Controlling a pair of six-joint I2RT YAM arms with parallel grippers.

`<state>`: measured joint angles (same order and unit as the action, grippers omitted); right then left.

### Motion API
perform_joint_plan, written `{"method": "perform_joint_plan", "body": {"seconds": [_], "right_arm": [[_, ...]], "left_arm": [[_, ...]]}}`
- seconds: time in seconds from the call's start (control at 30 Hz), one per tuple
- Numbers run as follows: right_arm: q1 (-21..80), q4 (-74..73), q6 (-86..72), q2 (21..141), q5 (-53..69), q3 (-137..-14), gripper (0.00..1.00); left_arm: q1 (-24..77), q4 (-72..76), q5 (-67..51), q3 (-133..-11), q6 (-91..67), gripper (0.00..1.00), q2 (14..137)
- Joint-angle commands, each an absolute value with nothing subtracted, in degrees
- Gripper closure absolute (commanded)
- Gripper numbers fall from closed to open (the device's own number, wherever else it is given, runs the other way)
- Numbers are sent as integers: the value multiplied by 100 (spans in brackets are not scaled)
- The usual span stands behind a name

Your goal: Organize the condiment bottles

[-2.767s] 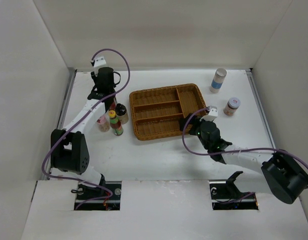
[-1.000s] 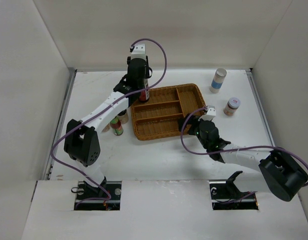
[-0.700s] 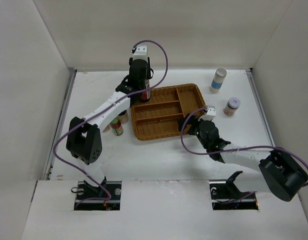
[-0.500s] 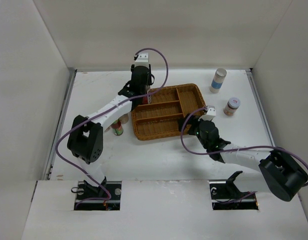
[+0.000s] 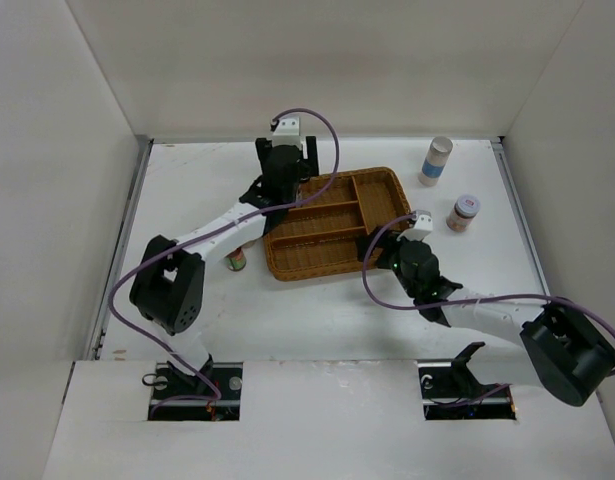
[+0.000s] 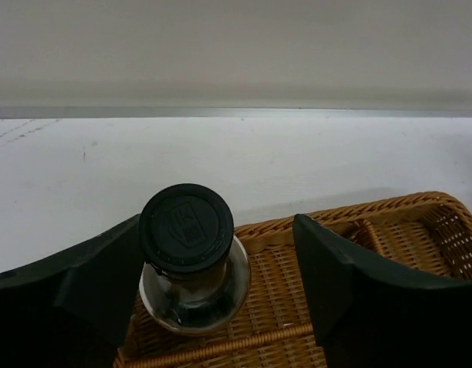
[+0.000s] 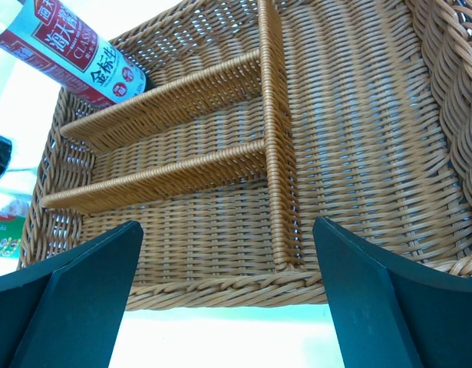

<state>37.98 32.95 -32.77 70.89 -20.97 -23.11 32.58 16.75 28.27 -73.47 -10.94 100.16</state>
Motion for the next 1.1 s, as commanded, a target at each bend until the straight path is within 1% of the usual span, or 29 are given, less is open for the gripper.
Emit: {"method": "perform_joint_plan", "body": {"seconds": [0.0,0.03,0.1,0.17,0.27,0.3,0.33,0.4,0.47,0.53,0.6,0.63,0.67,0.77,0.87,0.97,1.07], "right_arm": [[3854,3630,-3252,7023,-2004,-2452,6],[3854,3630,-3217,6953,-1978,-2452,12],[3854,3630,-3208,6803,-2004,-2382,28],[3793,3691,-3278,6768,-2004,-2312,49],[3810,3656,-3244,6575,-1977,-2312,70],[3810,3665,-3234,6479,-2012,-2268,75],[3810,3709,-3226,6425,-2030,-2224,78],[3810,3718,-3252,6381,-2004,-2206,82],[3827,3674,-3217,6276,-1978,-2232,81],[3915,3735,-3094,6109,-2021,-2198,77],[3977,3840,-3050,6030,-2100,-2145,67],[3986,3893,-3041,6003,-2153,-2118,60],[3994,3902,-3024,5959,-2188,-2092,53],[4082,3929,-2962,5722,-2329,-2031,36],[4126,4095,-2883,5695,-2399,-1960,25],[4126,4122,-2883,5897,-2294,-2012,22],[4170,4130,-2822,5941,-2276,-2048,18]], "left_arm": [[3335,2048,2909,-7339,-1090,22,9186],[3353,2030,2918,-7252,-1081,19,9045],[3388,1987,2970,-7041,-1090,16,8747],[3397,1864,3023,-6769,-1107,16,8352],[3414,1793,2944,-6102,-1212,23,7535],[3432,1715,2988,-5856,-1274,23,7219],[3441,1549,3049,-5636,-1370,23,6885],[3450,926,3295,-5266,-1607,23,6217],[3458,354,3515,-4897,-1757,22,5610],[3415,-164,3708,-4554,-1915,22,5135],[3371,-701,3893,-4369,-2082,22,4862],[3362,-886,3954,-4281,-2127,23,4773],[3353,-957,3981,-4185,-2153,25,4712],[3335,-967,4016,-3956,-2171,28,4719],[3344,-958,4218,-3867,-2171,28,4869],[3195,-705,4193,-3771,-2145,28,5114],[3098,-396,4175,-3674,-2118,31,5343]]}}
